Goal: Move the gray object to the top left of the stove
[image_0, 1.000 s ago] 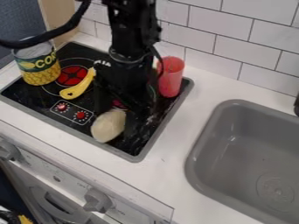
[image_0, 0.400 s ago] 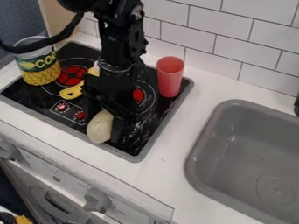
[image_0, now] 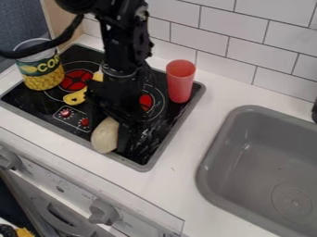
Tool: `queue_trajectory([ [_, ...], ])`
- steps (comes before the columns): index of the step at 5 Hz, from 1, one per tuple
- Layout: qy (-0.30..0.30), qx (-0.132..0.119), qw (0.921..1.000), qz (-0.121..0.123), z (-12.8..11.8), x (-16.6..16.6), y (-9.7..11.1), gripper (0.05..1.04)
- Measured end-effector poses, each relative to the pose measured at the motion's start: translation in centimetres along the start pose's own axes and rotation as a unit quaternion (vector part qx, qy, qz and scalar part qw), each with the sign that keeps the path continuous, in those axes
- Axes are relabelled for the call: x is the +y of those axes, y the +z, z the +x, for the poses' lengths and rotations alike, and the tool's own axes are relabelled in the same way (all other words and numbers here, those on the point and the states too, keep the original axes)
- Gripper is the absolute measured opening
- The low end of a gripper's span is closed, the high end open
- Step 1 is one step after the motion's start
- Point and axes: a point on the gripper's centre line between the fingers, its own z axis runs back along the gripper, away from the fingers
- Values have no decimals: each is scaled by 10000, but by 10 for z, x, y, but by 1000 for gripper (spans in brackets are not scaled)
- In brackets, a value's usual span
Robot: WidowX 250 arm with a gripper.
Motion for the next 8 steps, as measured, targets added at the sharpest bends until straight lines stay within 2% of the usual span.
queue_trajectory([
  [1, 36, -172, 9998, 4, 0, -1, 13, 842],
  [2, 212, -622, 9978, -49, 14, 7, 40, 842],
  [3, 441, -956, 9944, -62, 34, 27, 60, 842],
  [4, 611, -925, 9937, 157, 63, 43, 63, 842],
  [6, 1149, -886, 9893, 167, 114, 88, 54, 842],
  [7, 1266, -799, 9885, 209, 125, 102, 51, 842],
  [8, 1477, -701, 9864, 192, 127, 118, 37, 842],
])
